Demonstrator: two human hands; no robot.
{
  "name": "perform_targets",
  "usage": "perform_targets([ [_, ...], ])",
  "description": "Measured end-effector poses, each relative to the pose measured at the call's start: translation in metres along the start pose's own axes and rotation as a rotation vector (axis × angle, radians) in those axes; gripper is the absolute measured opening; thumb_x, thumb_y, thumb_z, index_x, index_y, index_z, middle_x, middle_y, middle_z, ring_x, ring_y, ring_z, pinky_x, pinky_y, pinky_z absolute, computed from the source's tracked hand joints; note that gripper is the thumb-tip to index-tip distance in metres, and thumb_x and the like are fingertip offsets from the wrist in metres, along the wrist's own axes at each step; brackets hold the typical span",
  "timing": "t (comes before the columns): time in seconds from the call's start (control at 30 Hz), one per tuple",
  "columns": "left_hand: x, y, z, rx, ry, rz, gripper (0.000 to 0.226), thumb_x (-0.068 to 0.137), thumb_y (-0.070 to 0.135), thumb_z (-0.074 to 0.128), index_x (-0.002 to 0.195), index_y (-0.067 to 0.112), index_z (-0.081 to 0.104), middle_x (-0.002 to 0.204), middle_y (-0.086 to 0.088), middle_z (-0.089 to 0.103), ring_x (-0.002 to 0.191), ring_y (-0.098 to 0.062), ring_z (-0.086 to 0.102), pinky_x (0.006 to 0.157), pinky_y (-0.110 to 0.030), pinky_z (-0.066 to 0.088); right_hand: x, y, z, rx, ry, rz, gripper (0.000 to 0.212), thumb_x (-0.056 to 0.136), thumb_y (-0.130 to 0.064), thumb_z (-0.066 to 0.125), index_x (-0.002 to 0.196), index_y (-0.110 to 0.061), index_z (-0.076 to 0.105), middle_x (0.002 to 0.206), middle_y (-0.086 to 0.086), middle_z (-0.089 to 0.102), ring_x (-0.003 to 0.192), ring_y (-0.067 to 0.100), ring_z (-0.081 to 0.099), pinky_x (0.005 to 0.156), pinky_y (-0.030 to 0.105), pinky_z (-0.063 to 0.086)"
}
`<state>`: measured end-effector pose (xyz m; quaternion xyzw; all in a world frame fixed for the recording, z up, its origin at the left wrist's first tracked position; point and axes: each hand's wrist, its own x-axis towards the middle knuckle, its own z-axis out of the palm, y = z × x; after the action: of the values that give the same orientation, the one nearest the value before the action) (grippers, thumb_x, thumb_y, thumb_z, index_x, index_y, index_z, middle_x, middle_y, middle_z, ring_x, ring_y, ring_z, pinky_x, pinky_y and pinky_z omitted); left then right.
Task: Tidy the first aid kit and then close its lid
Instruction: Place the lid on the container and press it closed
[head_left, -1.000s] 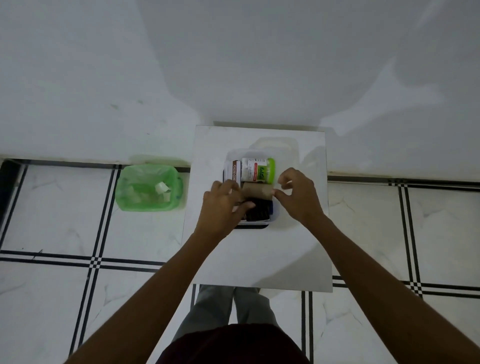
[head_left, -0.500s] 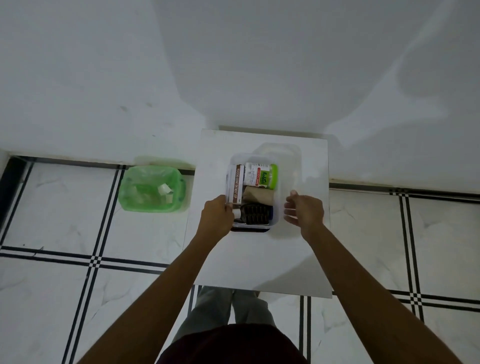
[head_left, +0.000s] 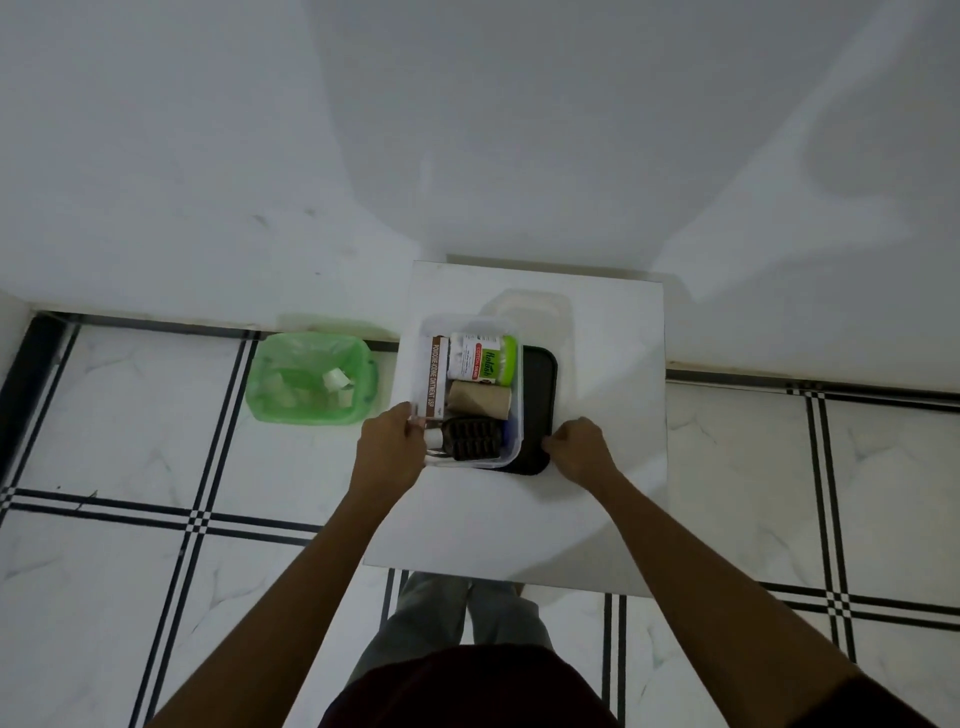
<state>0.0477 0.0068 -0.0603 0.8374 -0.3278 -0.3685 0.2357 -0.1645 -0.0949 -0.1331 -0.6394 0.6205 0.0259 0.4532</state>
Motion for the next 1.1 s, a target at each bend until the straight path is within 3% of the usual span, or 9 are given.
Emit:
perform_targets([
  [0.1, -0.002, 0.0, 0.005, -0.075, -0.01, -0.058, 0.02, 0.095, 0.011, 0.046, 0.097, -0.004, 0.06, 0.096, -0.019, 0.064, 0.068, -0.034, 0.069, 0.065, -0.048, 0.06, -0.011, 0.003, -0.02, 0.24, -0.024, 0.102, 0.027, 0.085, -0.015, 0.061, 0.064, 0.002, 0.056, 0.07, 0.028, 0.06, 0.061, 0.026, 0.062, 0.066, 0.04, 0.059],
  [0.23, 0.0, 0.003, 0.012, -0.117, -0.04, -0.07, 0.02, 0.094, 0.009, 0.046, 0.094, -0.006, 0.058, 0.095, -0.022, 0.065, 0.066, -0.035, 0.07, 0.064, -0.049, 0.06, -0.028, 0.007, -0.063, 0.515, 0.063, 0.178, 0.011, 0.078, -0.007, 0.066, 0.083, -0.003, 0.057, 0.082, 0.019, 0.06, 0.075, 0.03, 0.062, 0.07, 0.041, 0.056],
  [0.33, 0.003, 0.006, 0.021, -0.062, -0.069, -0.024, 0.022, 0.095, 0.013, 0.045, 0.091, -0.002, 0.059, 0.092, -0.018, 0.068, 0.063, -0.032, 0.069, 0.063, -0.047, 0.06, -0.037, -0.001, -0.086, 0.654, 0.068, 0.233, 0.039, 0.074, -0.003, 0.068, 0.109, -0.011, 0.054, 0.098, 0.014, 0.063, 0.089, 0.03, 0.063, 0.079, 0.046, 0.056],
  [0.47, 0.002, 0.007, 0.035, -0.019, -0.112, 0.016, 0.023, 0.096, 0.013, 0.043, 0.101, 0.001, 0.062, 0.103, -0.018, 0.069, 0.065, -0.03, 0.069, 0.056, -0.032, 0.058, -0.05, -0.038, -0.097, 0.471, 0.154, 0.033, 0.043, 0.074, -0.003, 0.062, 0.117, -0.009, 0.058, 0.083, 0.01, 0.069, 0.079, 0.027, 0.066, 0.067, 0.038, 0.056],
  [0.6, -0.002, 0.005, 0.042, -0.064, -0.095, 0.032, 0.027, 0.094, 0.019, 0.05, 0.114, 0.005, 0.062, 0.107, -0.017, 0.071, 0.072, -0.03, 0.07, 0.069, -0.04, 0.06, -0.074, -0.082, -0.066, 0.158, 0.257, -0.236, 0.033, 0.076, -0.032, 0.065, 0.106, -0.021, 0.057, 0.072, -0.008, 0.065, 0.058, 0.009, 0.063, 0.054, 0.021, 0.053],
  [0.77, 0.001, 0.023, 0.024, -0.071, 0.134, 0.088, 0.035, 0.086, 0.043, 0.059, 0.104, 0.015, 0.07, 0.09, -0.002, 0.067, 0.08, -0.016, 0.061, 0.067, -0.024, 0.046, -0.087, -0.078, 0.011, -0.196, 0.466, -0.49, 0.045, 0.086, -0.027, 0.059, 0.123, -0.003, 0.056, 0.088, 0.012, 0.073, 0.071, 0.023, 0.071, 0.064, 0.03, 0.059],
  [0.93, 0.019, 0.037, 0.005, -0.294, -0.252, -0.107, 0.03, 0.079, 0.037, 0.069, 0.089, 0.009, 0.075, 0.082, -0.008, 0.073, 0.063, -0.015, 0.062, 0.055, -0.019, 0.045, -0.089, -0.076, 0.051, -0.357, 0.435, -0.456, 0.039, 0.077, -0.027, 0.073, 0.11, -0.008, 0.066, 0.087, 0.011, 0.075, 0.08, 0.031, 0.071, 0.085, 0.054, 0.054],
  [1.0, 0.028, 0.035, 0.005, -0.231, -0.222, -0.059, 0.024, 0.076, 0.028, 0.074, 0.089, 0.008, 0.075, 0.076, -0.006, 0.072, 0.06, -0.012, 0.061, 0.053, -0.014, 0.046, -0.085, -0.077, 0.051, -0.32, 0.372, -0.526, 0.033, 0.079, -0.019, 0.071, 0.108, -0.005, 0.066, 0.092, 0.014, 0.074, 0.087, 0.034, 0.071, 0.091, 0.059, 0.05],
  [1.1, 0.037, 0.034, 0.007, -0.243, -0.171, -0.035, 0.012, 0.072, 0.02, 0.077, 0.081, 0.012, 0.075, 0.076, -0.011, 0.073, 0.062, -0.016, 0.064, 0.066, -0.025, 0.052, -0.076, -0.079, 0.03, -0.139, 0.277, -0.584, 0.021, 0.087, -0.012, 0.061, 0.103, 0.001, 0.066, 0.092, 0.02, 0.071, 0.084, 0.034, 0.069, 0.087, 0.052, 0.055],
])
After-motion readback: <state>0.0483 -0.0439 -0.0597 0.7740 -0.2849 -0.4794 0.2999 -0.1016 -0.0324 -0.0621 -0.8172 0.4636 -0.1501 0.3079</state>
